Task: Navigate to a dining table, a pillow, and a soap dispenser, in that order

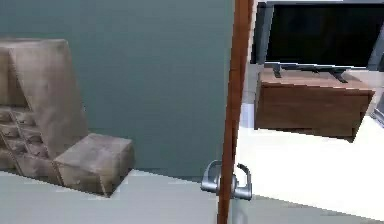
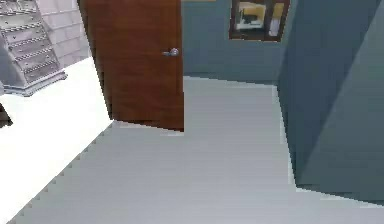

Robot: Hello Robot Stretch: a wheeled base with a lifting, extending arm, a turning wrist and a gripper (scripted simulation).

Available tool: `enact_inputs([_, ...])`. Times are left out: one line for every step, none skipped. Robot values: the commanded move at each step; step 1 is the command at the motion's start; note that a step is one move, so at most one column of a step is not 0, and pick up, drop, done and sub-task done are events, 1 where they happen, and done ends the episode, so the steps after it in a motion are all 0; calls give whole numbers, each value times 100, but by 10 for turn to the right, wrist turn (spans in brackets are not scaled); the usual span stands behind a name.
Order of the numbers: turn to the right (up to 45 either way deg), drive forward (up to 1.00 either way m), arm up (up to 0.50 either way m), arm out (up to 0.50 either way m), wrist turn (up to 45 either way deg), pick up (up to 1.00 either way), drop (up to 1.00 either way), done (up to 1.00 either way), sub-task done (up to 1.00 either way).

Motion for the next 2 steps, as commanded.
enact_inputs([450,0,0,0,0,0,0,0,0])
enact_inputs([450,0,0,0,0,0,0,0,0])
